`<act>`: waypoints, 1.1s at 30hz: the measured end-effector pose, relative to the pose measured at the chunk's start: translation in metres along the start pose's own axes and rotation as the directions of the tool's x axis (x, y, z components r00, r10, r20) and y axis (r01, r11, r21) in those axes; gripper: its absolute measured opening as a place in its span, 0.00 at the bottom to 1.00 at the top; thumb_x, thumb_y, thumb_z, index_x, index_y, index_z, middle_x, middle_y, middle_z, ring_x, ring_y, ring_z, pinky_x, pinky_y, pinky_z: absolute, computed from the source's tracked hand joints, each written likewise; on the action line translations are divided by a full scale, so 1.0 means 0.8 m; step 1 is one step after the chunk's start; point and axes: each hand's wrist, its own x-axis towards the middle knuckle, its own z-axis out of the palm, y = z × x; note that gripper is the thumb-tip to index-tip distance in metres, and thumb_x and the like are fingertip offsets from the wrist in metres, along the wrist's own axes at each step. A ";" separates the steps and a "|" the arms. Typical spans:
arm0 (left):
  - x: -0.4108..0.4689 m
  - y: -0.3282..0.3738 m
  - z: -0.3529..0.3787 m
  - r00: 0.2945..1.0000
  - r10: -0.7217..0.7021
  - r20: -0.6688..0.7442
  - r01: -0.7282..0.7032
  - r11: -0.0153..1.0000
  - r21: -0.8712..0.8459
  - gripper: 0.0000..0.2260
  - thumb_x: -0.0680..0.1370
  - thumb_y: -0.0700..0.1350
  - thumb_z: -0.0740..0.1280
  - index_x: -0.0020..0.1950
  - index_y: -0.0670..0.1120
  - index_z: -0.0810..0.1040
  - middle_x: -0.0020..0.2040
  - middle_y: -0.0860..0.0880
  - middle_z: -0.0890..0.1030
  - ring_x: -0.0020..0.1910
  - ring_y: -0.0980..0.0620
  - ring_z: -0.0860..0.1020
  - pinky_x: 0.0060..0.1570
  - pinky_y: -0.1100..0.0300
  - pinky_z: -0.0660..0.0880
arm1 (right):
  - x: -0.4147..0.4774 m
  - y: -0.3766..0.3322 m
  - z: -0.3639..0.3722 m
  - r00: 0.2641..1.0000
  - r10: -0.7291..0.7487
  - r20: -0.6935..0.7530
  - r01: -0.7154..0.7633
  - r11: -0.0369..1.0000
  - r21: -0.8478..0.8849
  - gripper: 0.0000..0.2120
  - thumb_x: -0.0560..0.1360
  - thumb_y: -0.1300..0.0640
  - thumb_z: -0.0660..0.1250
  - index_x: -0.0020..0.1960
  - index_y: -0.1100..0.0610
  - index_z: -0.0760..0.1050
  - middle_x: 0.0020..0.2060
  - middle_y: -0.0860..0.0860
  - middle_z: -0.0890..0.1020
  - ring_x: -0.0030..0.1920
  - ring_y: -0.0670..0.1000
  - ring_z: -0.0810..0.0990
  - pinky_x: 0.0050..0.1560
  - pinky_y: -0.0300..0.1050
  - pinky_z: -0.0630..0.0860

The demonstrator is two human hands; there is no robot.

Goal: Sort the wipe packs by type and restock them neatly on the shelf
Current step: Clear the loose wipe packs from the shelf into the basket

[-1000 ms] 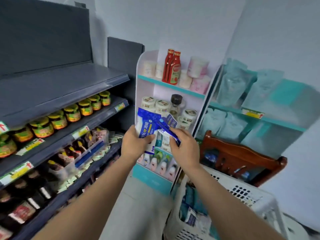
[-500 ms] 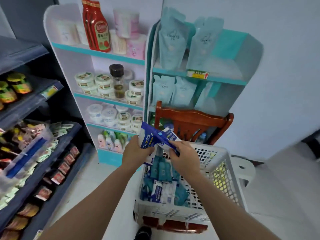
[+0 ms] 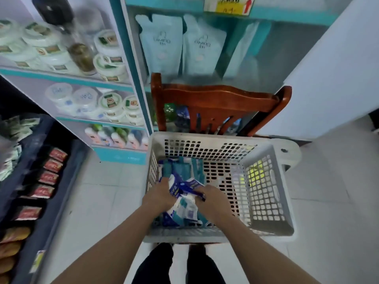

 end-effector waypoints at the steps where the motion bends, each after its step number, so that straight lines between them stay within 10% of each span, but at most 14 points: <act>1: 0.009 -0.002 0.012 1.000 -0.007 0.014 0.006 1.000 0.030 0.27 0.75 0.51 0.67 0.71 0.47 0.62 0.63 0.44 0.76 0.59 0.44 0.76 0.52 0.55 0.74 | 0.005 0.009 0.010 1.000 0.003 0.018 -0.003 1.000 -0.004 0.12 0.77 0.52 0.59 0.57 0.46 0.78 0.46 0.49 0.79 0.41 0.51 0.78 0.37 0.44 0.76; 9: 0.067 -0.043 0.102 0.998 -0.060 -0.004 0.060 0.980 0.188 0.26 0.76 0.48 0.66 0.72 0.47 0.61 0.61 0.41 0.76 0.56 0.41 0.77 0.49 0.53 0.75 | 0.051 0.068 0.097 0.972 -0.075 0.221 0.079 0.997 -0.009 0.23 0.80 0.45 0.58 0.73 0.52 0.63 0.64 0.53 0.73 0.63 0.57 0.73 0.60 0.50 0.72; 17: 0.084 -0.074 0.162 0.989 -0.123 0.077 0.072 0.877 0.476 0.42 0.76 0.47 0.67 0.78 0.46 0.39 0.77 0.35 0.42 0.73 0.38 0.59 0.63 0.50 0.68 | 0.086 0.108 0.153 0.883 -0.149 0.446 0.319 0.886 -0.337 0.29 0.79 0.46 0.59 0.77 0.47 0.54 0.78 0.55 0.44 0.77 0.58 0.45 0.75 0.59 0.48; 26: 0.083 -0.071 0.151 0.976 -0.175 0.126 0.111 0.910 0.400 0.39 0.76 0.49 0.68 0.78 0.47 0.47 0.78 0.38 0.41 0.74 0.39 0.59 0.66 0.46 0.69 | 0.097 0.098 0.147 0.906 -0.233 0.354 0.336 0.904 -0.264 0.22 0.78 0.50 0.62 0.72 0.50 0.68 0.75 0.53 0.62 0.77 0.56 0.50 0.76 0.54 0.49; 33: 0.043 -0.039 0.110 0.996 -0.092 -0.004 0.087 0.921 0.381 0.24 0.77 0.46 0.67 0.71 0.46 0.65 0.68 0.46 0.68 0.67 0.46 0.68 0.60 0.49 0.73 | 0.080 0.069 0.097 0.918 -0.194 0.346 0.280 0.934 -0.220 0.18 0.77 0.48 0.63 0.65 0.53 0.73 0.58 0.53 0.75 0.62 0.54 0.71 0.61 0.50 0.73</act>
